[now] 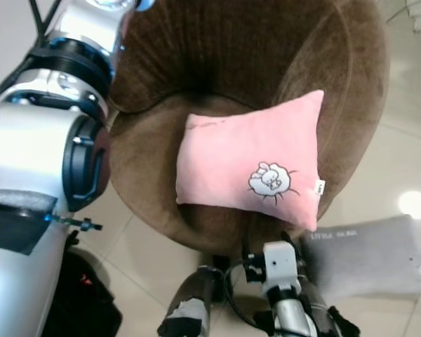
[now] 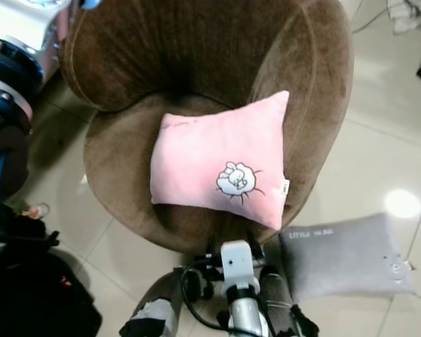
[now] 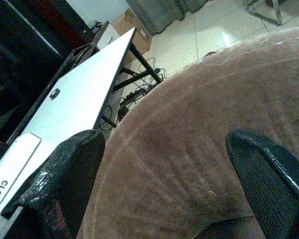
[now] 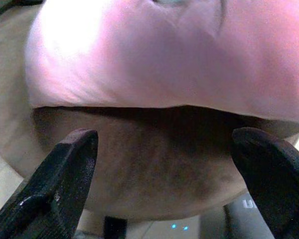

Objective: Move the pillow to the sofa from floor

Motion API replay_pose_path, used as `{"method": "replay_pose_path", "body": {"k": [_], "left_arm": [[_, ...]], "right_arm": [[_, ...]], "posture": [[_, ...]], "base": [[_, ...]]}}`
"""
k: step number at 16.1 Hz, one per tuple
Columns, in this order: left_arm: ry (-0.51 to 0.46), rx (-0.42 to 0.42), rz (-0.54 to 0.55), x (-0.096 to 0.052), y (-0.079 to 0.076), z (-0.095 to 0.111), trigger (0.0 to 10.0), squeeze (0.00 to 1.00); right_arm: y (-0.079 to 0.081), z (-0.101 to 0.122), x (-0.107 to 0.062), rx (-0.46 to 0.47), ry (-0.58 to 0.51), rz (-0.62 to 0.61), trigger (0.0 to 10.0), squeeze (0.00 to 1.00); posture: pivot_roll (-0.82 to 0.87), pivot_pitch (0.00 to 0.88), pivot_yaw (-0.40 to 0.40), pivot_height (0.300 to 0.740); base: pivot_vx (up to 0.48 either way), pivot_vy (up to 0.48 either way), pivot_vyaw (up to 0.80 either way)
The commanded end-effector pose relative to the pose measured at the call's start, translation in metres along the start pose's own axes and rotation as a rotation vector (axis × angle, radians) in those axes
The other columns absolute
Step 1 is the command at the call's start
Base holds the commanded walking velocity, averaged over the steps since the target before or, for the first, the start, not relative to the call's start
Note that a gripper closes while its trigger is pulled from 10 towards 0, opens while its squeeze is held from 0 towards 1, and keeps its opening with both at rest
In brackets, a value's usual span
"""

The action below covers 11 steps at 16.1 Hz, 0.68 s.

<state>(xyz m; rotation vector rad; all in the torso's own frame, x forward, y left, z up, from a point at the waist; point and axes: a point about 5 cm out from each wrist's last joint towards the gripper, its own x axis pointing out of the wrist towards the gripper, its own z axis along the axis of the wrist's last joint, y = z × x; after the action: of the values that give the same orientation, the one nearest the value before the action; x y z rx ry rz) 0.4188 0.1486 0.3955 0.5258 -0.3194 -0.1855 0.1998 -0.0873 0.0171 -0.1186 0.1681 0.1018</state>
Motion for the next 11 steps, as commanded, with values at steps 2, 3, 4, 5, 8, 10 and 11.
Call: {"method": "replay_pose_path", "body": {"k": [2,3,4,5,8,10,11], "left_arm": [[0.061,-0.09,-0.019,-0.014,0.008,-0.044,10.0,0.0],[0.078,-0.105,-0.027,-0.017,0.006,-0.055,10.0,0.0],[0.094,-0.116,-0.036,-0.021,0.005,-0.065,10.0,0.0],[0.11,-0.16,-0.046,-0.027,0.001,-0.081,10.0,0.0],[0.214,-0.448,-0.063,-0.067,-0.039,-0.165,10.0,0.0],[0.251,-0.534,-0.028,-0.088,-0.061,-0.194,10.0,0.0],[0.261,-0.554,-0.009,-0.095,-0.069,-0.201,10.0,0.0]], "right_arm": [[0.005,0.002,0.014,0.014,0.017,0.045,10.0,0.0],[0.003,0.003,0.019,0.007,0.014,0.05,10.0,0.0],[0.002,0.004,0.022,0.004,0.013,0.051,10.0,0.0],[-0.001,0.006,0.029,0.004,0.015,0.053,10.0,0.0],[-0.015,0.025,0.067,-0.003,-0.011,0.06,10.0,0.0],[-0.029,0.035,0.082,-0.036,-0.02,0.059,10.0,0.0],[-0.035,0.039,0.088,-0.04,-0.022,0.054,10.0,0.0]], "posture": [[0.12,0.24,0.161,0.74],[0.13,0.239,0.144,0.74],[0.13,0.239,0.144,0.74],[0.13,0.234,0.126,0.74],[0.17,0.214,0.057,0.74],[0.2,0.21,0.013,0.74],[0.22,0.209,0.001,0.74]], "base": [[0.0,0.0,0.0],[0.0,0.0,0.0],[0.0,0.0,0.0],[0.0,0.0,0.0],[0.0,0.0,0.0],[0.0,0.0,0.0],[0.0,0.0,0.0]]}}
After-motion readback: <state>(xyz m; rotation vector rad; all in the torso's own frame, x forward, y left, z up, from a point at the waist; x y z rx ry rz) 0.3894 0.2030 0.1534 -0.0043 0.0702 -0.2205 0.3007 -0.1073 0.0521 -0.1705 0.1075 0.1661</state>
